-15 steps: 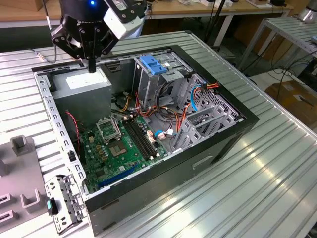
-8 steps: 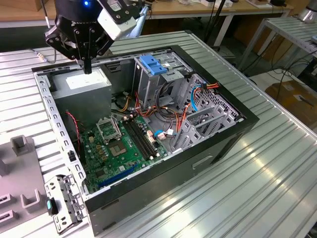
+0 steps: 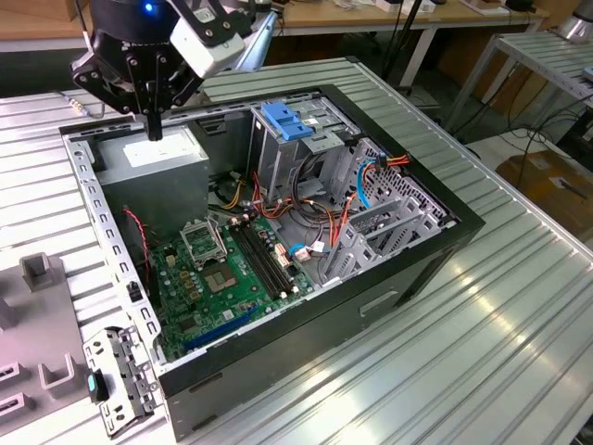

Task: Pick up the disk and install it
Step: 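Reach for the disk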

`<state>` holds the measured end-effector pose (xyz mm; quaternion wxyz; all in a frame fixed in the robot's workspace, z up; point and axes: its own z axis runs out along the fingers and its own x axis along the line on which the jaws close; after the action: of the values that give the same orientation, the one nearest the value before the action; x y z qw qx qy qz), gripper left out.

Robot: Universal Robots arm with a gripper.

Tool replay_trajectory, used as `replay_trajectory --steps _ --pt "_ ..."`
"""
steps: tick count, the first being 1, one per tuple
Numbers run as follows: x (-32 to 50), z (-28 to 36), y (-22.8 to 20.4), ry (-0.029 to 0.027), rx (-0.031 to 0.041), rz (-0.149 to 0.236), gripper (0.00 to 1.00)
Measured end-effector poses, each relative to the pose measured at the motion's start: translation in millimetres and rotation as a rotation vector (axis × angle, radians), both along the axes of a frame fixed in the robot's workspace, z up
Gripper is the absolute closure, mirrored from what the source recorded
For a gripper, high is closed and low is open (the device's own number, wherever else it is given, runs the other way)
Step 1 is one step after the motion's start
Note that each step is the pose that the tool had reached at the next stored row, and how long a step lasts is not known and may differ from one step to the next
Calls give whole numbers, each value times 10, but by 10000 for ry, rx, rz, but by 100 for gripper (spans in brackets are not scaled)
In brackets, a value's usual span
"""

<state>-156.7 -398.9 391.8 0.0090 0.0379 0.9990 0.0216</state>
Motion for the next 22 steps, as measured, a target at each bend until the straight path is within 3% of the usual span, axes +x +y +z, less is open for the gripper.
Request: replay_trajectory --steps 22 --pt "-310 -13 0 77 -1 -1 89"
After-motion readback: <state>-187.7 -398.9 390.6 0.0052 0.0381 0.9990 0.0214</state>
